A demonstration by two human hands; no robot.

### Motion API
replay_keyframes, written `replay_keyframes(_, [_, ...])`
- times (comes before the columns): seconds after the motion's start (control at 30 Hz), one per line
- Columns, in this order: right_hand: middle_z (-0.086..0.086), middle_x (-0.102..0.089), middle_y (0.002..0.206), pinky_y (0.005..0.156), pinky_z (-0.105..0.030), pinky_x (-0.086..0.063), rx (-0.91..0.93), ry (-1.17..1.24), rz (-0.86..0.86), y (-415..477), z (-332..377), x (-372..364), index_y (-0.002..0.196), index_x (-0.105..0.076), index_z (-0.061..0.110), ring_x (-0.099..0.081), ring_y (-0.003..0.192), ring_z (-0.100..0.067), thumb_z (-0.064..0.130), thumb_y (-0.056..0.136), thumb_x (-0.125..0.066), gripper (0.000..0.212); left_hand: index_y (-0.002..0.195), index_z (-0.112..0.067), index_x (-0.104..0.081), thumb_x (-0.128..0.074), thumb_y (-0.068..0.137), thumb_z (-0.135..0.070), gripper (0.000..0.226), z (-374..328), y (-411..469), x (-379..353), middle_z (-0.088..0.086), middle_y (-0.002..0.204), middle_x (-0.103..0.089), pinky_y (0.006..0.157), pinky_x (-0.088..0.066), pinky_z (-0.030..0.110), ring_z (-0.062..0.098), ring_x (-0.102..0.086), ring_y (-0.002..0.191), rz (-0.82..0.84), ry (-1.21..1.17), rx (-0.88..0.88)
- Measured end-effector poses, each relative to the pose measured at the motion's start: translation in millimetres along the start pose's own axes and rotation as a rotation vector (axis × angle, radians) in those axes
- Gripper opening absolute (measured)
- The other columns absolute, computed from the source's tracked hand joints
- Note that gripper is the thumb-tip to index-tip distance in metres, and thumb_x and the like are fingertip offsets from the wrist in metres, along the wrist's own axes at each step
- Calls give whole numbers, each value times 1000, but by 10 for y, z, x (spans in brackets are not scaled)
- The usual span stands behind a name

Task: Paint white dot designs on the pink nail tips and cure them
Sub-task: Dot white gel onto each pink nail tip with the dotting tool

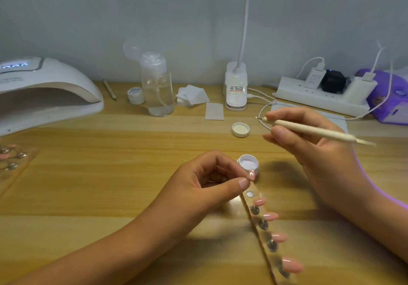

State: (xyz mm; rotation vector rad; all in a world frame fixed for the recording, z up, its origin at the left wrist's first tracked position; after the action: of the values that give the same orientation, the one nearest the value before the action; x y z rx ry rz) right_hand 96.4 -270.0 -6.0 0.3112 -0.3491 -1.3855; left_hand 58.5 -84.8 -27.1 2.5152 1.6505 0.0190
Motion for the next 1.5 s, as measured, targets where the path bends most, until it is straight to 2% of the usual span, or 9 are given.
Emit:
replay_keyframes(0.07, [4,-69,104,84,-28,-54,90,-182,16,8,17,9,102,-71,30,-65,96,-16,33,85,-65,18,79,-28,-70,-70,78,-15,12,-6,1,-1,-12,82,-71,69,-45,10,1,-61,77,4,-4,-4])
replay_keyframes(0.2, [0,-64,96,74,-32,-48,287,-520,140,-54,-44,-85,104,-64,13,-58,83,-21,21,91,-55,17,79,-27,-70,-70,78,-15,12,-9,6,2,-12,82,-70,70,-46,11,1,-61,77,-5,-6,-4])
replay_keyframes(0.47, [8,-59,92,68,-29,-45,267,-632,198,-84,-67,-135,102,-62,23,-52,79,-15,31,92,-51,16,77,-27,-71,-69,75,-15,12,2,10,23,-10,77,-67,68,-46,11,1,-60,74,-52,-54,19])
replay_keyframes(0.9, [2,-62,85,64,-27,-42,269,-705,266,-72,-76,-169,96,-66,15,-49,75,-13,32,91,-52,23,78,-28,-71,-68,77,-18,10,12,2,37,-11,77,-66,69,-48,13,0,-60,73,-48,-39,42])
replay_keyframes(1.13, [6,-63,89,74,-24,-47,205,-442,138,-80,-23,-106,98,-63,17,-57,80,-19,21,89,-64,9,79,-28,-71,-68,75,-18,11,20,13,35,-12,76,-66,66,-46,11,0,-57,70,-69,-34,39])
replay_keyframes(1.23, [4,-63,84,70,-15,-47,136,-235,37,-97,22,-74,90,-61,21,-58,76,-9,20,84,-66,8,80,-29,-72,-68,75,-18,12,11,5,28,-12,78,-67,67,-46,10,-1,-58,73,-56,-21,35])
replay_keyframes(1.3, [6,-60,78,70,-20,-46,31,-42,-37,-121,1,-41,81,-60,26,-53,73,-10,23,79,-74,15,79,-29,-73,-68,75,-19,12,8,3,27,-12,79,-68,68,-45,10,-1,-58,74,-51,-8,33])
replay_keyframes(1.4, [5,-57,74,83,-36,-47,-106,184,-14,-168,-48,-104,73,-57,26,-54,72,-11,27,72,-72,14,80,-29,-73,-69,76,-19,11,9,4,21,-13,78,-69,68,-45,10,-1,-59,74,-35,4,34])
replay_keyframes(1.5, [5,-55,66,81,-35,-54,-134,293,73,-202,-14,-198,68,-55,23,-55,63,-7,23,75,-71,17,81,-28,-73,-69,76,-19,12,6,3,13,-13,79,-71,69,-45,10,-1,-61,75,-18,7,28])
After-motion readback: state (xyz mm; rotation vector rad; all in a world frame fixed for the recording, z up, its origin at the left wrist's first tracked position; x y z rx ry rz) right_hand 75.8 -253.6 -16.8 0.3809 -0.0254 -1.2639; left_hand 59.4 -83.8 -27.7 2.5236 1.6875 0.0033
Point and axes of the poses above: each hand's wrist, its own y-axis towards the middle knuckle, its own x-axis out of the back of the hand, z = x × y, the point moved 4 cm from there along y, towards the middle knuckle
